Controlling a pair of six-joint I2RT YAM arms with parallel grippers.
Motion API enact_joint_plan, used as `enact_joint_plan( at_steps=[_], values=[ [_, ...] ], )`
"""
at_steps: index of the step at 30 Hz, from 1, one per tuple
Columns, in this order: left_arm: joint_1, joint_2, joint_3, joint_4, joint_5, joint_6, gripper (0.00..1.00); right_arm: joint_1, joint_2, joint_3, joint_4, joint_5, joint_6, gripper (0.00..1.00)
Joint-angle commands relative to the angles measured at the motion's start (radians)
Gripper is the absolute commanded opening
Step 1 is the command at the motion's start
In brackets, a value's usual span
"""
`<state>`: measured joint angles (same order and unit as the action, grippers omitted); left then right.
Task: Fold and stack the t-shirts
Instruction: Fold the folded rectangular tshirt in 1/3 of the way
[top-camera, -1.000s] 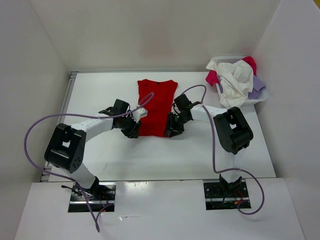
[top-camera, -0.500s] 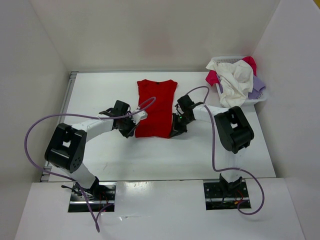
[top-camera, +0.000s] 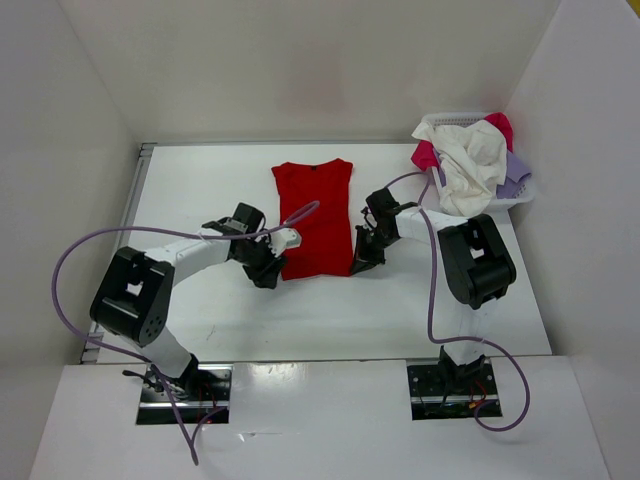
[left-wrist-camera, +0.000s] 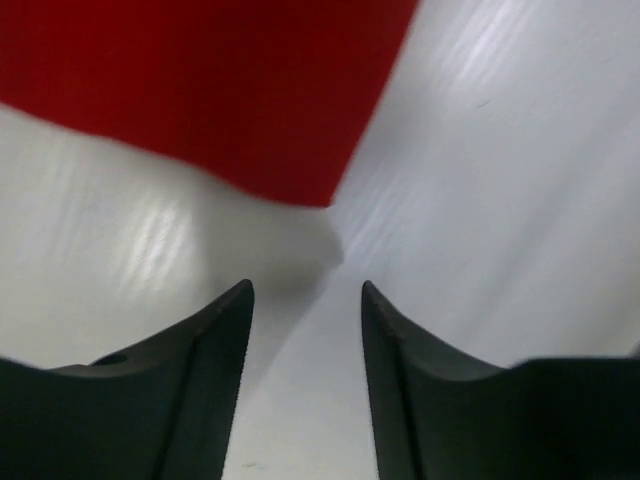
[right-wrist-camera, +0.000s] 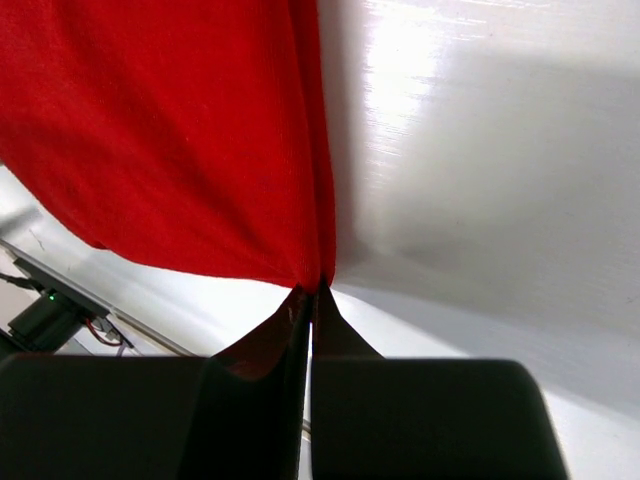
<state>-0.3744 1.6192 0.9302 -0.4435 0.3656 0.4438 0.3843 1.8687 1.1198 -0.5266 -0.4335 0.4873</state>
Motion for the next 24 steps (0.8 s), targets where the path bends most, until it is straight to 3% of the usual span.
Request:
enact_joint_plan(
  at_steps=[1, 4, 12, 18, 24],
  values=[
    [-0.037, -0.022, 0.021, 0.020, 0.209, -0.118, 0.58, 0.005, -0.043, -0.006, -0.016, -0.014, -0.018, 0.00],
    [-0.046, -0.010, -0.014, 0.086, 0.194, -0.195, 0.63, 0.005, -0.043, -0.006, -0.016, -0.014, -0.027, 0.00],
    [-0.046, 0.037, -0.004, 0.135, 0.153, -0.277, 0.66, 0.005, -0.052, -0.006, -0.016, -0.014, -0.027, 0.00],
    [-0.046, 0.057, 0.028, 0.135, 0.109, -0.290, 0.58, 0.005, -0.052, -0.006, -0.007, -0.014, -0.027, 0.00],
    [-0.046, 0.102, 0.068, 0.123, 0.061, -0.303, 0.56, 0.005, -0.062, -0.006, -0.007, -0.014, -0.027, 0.00]
  ],
)
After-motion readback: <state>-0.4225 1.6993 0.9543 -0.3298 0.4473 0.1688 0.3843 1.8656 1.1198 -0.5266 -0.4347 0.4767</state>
